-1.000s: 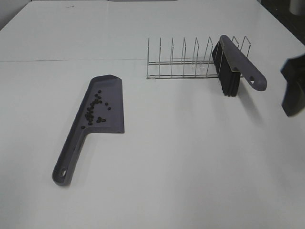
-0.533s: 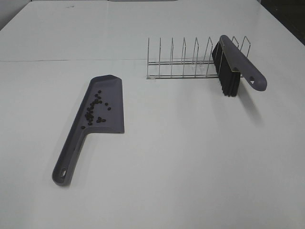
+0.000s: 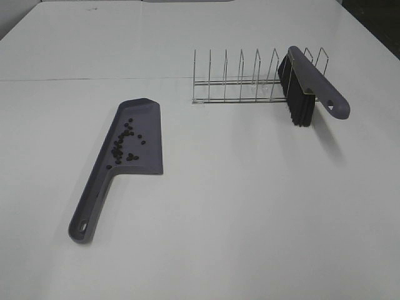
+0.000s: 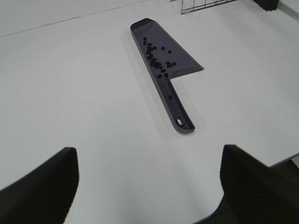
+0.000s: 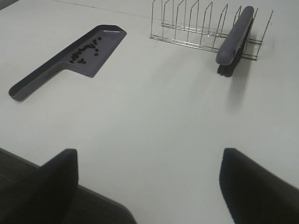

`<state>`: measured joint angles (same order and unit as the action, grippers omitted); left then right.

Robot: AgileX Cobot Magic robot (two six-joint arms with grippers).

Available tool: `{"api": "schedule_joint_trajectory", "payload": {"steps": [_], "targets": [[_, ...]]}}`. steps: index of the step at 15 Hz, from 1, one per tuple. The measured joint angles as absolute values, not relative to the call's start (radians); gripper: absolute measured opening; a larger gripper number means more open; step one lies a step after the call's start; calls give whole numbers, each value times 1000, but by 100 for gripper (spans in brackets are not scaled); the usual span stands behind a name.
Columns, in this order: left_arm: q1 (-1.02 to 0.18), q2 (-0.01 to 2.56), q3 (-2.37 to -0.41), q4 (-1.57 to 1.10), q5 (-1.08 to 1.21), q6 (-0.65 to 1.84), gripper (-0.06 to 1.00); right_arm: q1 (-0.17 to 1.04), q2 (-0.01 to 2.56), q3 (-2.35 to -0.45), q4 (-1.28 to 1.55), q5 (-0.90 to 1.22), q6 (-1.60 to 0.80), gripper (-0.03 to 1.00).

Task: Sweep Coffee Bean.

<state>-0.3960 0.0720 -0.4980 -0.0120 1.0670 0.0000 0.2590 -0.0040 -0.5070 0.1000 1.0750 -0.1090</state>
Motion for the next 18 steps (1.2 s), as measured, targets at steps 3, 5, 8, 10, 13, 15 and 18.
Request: {"api": "schedule_joint_trajectory", "payload": {"steps": [3,5,8,10,13,15,18], "targets": [[-396,72,-498,-15,1067,0,76,259,6,-507,101,1067,-116,70],[-396,72,-498,-28,1067,16,76,259,7,-507,101,1066,-116,70],[-396,72,-498,-58,1066,47,76,259,7,-507,101,1065,-116,70],[-396,72,-498,-61,1066,50,76,259,7,-507,101,1065,-116,70],[-396,72,-498,-61,1066,50,76,259,7,-507,101,1065,-116,70],[-396,72,-498,-61,1066,50,76,259,7,-507,101,1065,-116,70],[-396,72,-498,-61,1066,50,76,259,7,-507,101,1065,-116,70]]}}
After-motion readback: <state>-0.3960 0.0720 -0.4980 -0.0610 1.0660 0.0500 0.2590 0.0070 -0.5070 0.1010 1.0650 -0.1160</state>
